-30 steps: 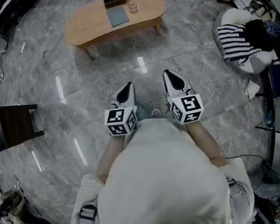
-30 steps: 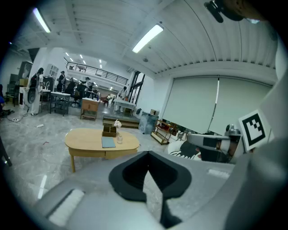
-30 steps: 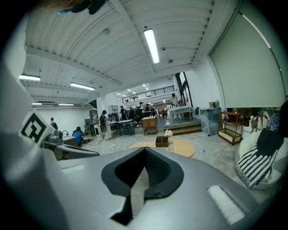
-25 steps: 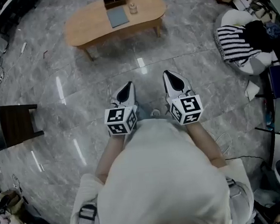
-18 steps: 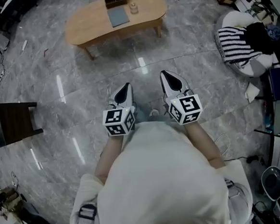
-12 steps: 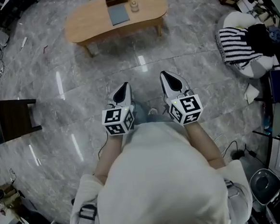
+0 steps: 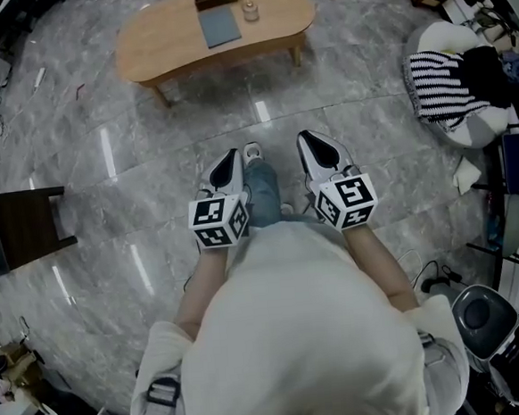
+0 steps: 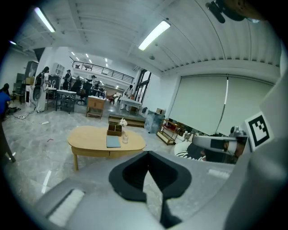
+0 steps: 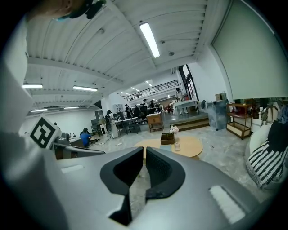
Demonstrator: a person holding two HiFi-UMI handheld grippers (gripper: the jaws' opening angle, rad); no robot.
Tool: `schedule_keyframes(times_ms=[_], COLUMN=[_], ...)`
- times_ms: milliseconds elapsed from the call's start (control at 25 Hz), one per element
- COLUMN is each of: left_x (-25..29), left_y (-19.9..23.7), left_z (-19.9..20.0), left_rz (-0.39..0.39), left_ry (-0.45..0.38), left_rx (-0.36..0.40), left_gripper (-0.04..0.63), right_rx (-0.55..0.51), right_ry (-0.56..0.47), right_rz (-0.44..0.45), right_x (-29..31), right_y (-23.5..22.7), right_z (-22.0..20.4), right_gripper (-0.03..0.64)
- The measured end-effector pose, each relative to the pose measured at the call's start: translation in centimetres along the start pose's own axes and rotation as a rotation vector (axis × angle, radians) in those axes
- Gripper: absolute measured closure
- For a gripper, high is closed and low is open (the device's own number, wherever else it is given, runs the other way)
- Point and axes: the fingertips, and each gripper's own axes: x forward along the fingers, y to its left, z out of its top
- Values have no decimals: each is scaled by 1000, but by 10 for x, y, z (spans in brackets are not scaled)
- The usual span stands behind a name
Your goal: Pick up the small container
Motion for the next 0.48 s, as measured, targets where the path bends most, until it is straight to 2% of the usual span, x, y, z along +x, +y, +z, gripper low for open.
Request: schedule_keyframes(times_ms=[480], left_x=[104], left_y=[57], left_z=[72], left_rz=[-42], left_ry=[7], left_rx=[8], left_gripper=[593], right_rx=[-14], right_ry=[13], right_rz=[-16], right_x=[114], right_y=[-39], right_z=[51], right_gripper=[591])
